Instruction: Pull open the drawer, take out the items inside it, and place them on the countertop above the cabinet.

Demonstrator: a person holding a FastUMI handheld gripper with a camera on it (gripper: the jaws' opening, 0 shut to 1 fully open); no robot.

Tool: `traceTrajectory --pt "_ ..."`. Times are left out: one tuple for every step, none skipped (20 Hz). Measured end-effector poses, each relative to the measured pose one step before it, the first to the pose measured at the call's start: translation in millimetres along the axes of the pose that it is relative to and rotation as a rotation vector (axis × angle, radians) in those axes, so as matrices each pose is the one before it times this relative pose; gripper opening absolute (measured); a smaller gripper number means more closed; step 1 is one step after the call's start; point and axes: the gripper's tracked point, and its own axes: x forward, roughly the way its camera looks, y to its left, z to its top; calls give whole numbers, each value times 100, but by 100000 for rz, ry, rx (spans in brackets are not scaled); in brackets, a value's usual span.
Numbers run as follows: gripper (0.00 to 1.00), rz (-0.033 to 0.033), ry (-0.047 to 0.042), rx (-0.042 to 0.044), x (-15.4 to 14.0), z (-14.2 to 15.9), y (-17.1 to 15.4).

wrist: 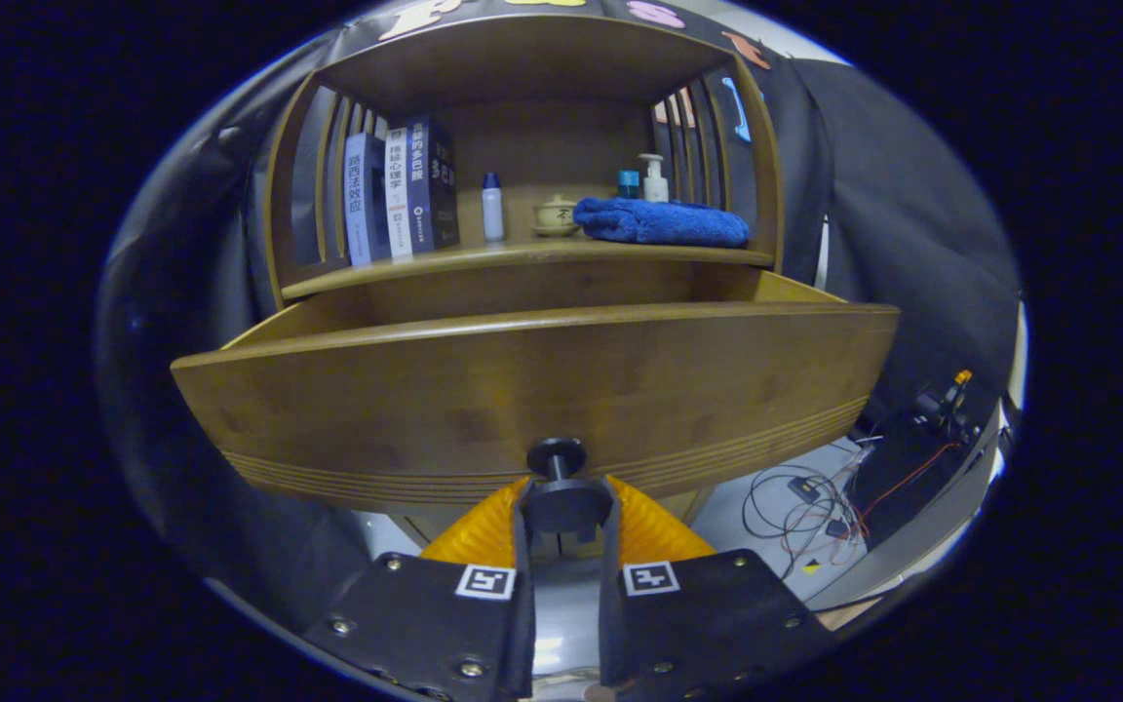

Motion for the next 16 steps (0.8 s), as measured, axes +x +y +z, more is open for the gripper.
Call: traceTrajectory --pt "26 -267 157 854 -505 -357 -208" --pt "26 -594 -1093 853 -416 -37 -72" --pt "26 -466 1389 -351 -125 -516 15" --pt "26 -321 -180 156 -177 149 132" --pt "26 70 785 -757 12 -215 -25" --pt "26 653 -356 587 51 111 -28" --pt "26 1130 -204 931 10 57 26" --pt "26 439 -325 378 37 -32 59" --pt "26 -160 -59 -248 77 -7 23" --pt "26 -673 284 -230 7 -43 -124" --pt "26 -263 198 425 45 28 -113" --pt "31 -372 494 361 -37 -74 113" --pt "31 -204 302 227 63 44 30" --pt "36 -266 298 167 -202 -11 38" --pt "40 -279 -522 7 -30 125 85" --pt "43 -269 -1039 -254 -371 317 38"
